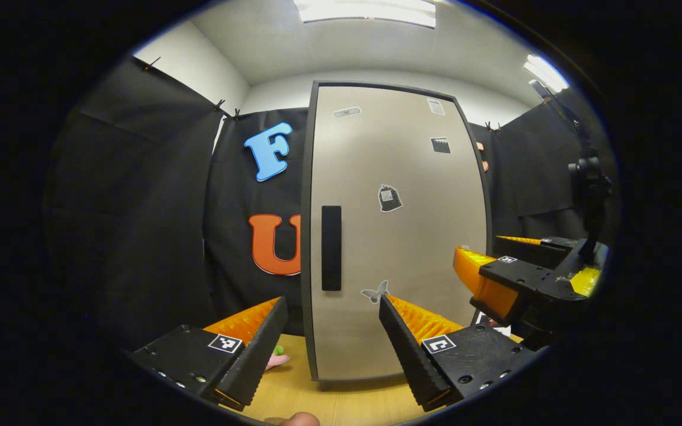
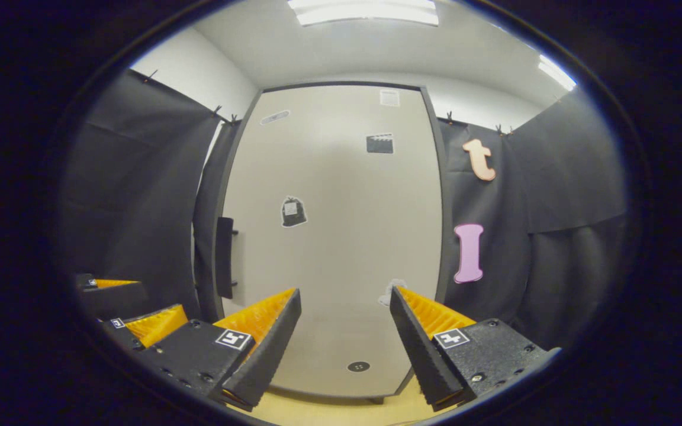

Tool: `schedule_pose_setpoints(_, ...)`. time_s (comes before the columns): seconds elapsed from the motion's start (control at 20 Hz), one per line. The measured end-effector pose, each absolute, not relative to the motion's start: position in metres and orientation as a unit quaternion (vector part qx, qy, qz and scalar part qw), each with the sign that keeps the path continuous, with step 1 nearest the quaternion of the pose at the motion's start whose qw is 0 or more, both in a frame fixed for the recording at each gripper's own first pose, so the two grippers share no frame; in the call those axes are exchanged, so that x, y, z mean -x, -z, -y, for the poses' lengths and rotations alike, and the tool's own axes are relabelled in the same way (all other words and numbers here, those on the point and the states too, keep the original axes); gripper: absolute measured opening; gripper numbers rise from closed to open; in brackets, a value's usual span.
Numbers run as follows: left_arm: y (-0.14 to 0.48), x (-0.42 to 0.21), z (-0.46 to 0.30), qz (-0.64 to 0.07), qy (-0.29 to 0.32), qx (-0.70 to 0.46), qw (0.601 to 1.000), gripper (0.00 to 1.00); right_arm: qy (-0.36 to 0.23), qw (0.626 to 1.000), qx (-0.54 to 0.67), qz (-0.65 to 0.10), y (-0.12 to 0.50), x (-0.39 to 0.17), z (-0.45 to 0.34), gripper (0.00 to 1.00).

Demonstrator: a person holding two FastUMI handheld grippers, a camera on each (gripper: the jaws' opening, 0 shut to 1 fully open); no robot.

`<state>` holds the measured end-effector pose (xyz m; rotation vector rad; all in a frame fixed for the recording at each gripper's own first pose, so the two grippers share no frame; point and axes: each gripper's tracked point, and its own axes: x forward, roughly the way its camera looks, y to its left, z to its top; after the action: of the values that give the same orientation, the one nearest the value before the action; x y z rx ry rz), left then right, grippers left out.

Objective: Open the cabinet door with the right hand, grasp the bottle in the cabinet with the left hand and place it on the coaster, then close the cabinet door with the right hand.

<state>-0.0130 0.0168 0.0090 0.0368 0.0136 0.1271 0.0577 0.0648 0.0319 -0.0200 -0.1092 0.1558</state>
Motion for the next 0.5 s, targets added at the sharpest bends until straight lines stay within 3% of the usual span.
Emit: schedule_pose_setpoints(0.5, -0.010, 0.054, -0.103, -0.015, -0.191, -0.044, 0.980, 0.94, -0.207, 0.967, 0.024, 0.144, -0.072, -0.092, -0.192, 0.98)
